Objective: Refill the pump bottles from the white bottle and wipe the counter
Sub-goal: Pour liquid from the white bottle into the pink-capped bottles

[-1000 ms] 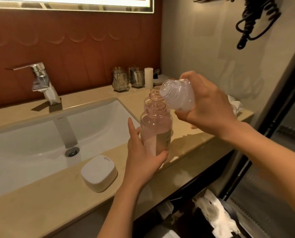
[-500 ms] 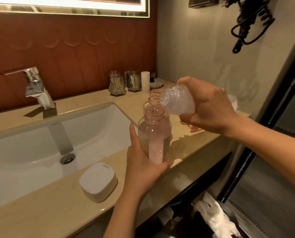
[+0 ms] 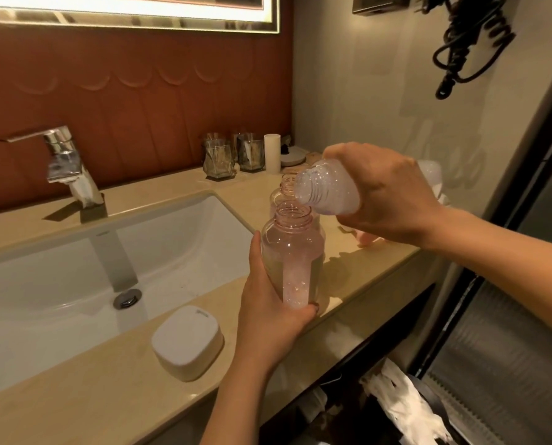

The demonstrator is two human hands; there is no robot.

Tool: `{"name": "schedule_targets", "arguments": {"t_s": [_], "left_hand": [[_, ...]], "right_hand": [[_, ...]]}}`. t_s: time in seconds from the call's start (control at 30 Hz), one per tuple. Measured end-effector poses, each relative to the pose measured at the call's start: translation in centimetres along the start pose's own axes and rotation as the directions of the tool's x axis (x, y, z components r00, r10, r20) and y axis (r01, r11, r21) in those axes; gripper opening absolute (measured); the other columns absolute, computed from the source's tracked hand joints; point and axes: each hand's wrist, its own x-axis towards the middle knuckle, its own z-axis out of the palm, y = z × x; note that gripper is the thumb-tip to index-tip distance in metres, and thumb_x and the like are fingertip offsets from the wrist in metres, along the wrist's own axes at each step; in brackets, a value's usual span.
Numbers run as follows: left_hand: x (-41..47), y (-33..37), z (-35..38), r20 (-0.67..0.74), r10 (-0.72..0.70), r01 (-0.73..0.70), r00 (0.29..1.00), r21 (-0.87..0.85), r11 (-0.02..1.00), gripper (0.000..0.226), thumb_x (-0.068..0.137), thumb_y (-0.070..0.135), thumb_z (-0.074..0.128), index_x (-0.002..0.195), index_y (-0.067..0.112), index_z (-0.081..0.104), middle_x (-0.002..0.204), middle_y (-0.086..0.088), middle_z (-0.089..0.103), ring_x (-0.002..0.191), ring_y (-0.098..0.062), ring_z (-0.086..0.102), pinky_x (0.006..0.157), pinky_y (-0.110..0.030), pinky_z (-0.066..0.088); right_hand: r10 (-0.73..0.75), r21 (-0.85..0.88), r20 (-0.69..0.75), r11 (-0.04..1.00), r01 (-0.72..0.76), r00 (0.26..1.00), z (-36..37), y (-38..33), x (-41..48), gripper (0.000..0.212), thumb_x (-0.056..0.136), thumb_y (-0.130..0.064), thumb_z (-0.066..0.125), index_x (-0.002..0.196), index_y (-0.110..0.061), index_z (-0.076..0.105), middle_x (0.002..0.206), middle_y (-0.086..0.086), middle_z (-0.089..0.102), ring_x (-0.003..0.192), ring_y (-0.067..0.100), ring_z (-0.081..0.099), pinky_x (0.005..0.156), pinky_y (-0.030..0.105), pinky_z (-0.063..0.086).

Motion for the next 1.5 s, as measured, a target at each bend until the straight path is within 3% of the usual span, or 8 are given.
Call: {"name": "schedule_targets", "arguments": {"t_s": [0.47, 0.73, 1.0, 1.33, 1.5], "left_hand": [[0.09, -0.37, 0.12, -0.012, 0.034, -0.035, 0.999, -0.011, 0.999, 0.116, 0.06, 0.025, 0.084, 0.137, 0.058, 0.003, 0.131, 0.02, 0.047, 0.113, -0.009, 0.051, 0.083, -0.028, 0.048], [0.09, -0.56, 0.12, -0.002, 0.055, -0.055, 0.998, -0.015, 0.998, 0.117, 0.061, 0.022, 0.083, 0.137, 0.059, 0.002, 0.117, 0.03, 0.043, 0.106, -0.004, 0.05, 0.076, -0.02, 0.045], [0.17, -0.71, 0.18, -0.003, 0.073, -0.073, 0.997, -0.038, 0.997, 0.114, 0.062, 0.022, 0.082, 0.135, 0.061, 0.004, 0.122, 0.027, 0.045, 0.107, -0.002, 0.05, 0.073, -0.015, 0.042], [0.17, -0.92, 0.2, -0.017, 0.081, -0.082, 0.997, -0.034, 0.996, 0.112, 0.062, 0.022, 0.083, 0.118, 0.074, 0.001, 0.105, 0.045, 0.041, 0.091, 0.025, 0.044, 0.066, -0.006, 0.036], [0.18, -0.91, 0.19, -0.015, 0.086, -0.087, 0.996, -0.026, 0.996, 0.112, 0.062, 0.022, 0.084, 0.121, 0.072, 0.002, 0.105, 0.047, 0.039, 0.091, 0.025, 0.042, 0.067, -0.006, 0.036]], "right_hand": [[-0.102, -0.042, 0.008, 0.994, 0.102, 0.995, 0.01, 0.75, 0.47, 0.064, 0.064, -0.024, 0.08, 0.114, -0.013, 0.042, 0.097, 0.014, 0.063, 0.079, 0.034, 0.06, 0.062, 0.038, 0.048], [-0.121, -0.062, 0.024, 0.991, 0.122, 0.992, -0.28, 0.72, 0.77, 0.063, 0.064, -0.025, 0.081, 0.114, -0.008, 0.047, 0.097, 0.016, 0.063, 0.078, 0.034, 0.06, 0.063, 0.039, 0.048], [-0.123, -0.072, 0.034, 0.99, 0.125, 0.992, -0.28, 0.74, 0.82, 0.064, 0.063, -0.025, 0.081, 0.115, -0.008, 0.047, 0.097, 0.016, 0.063, 0.078, 0.033, 0.06, 0.065, 0.036, 0.046], [-0.13, -0.066, 0.038, 0.989, 0.132, 0.991, -0.33, 0.85, 0.89, 0.061, 0.065, -0.024, 0.08, 0.114, -0.009, 0.047, 0.096, 0.015, 0.062, 0.077, 0.032, 0.059, 0.063, 0.033, 0.043], [-0.133, -0.057, 0.039, 0.989, 0.135, 0.99, -0.32, 0.83, 0.92, 0.064, 0.065, -0.026, 0.082, 0.115, -0.011, 0.044, 0.097, 0.015, 0.063, 0.078, 0.033, 0.06, 0.064, 0.037, 0.046]]}}
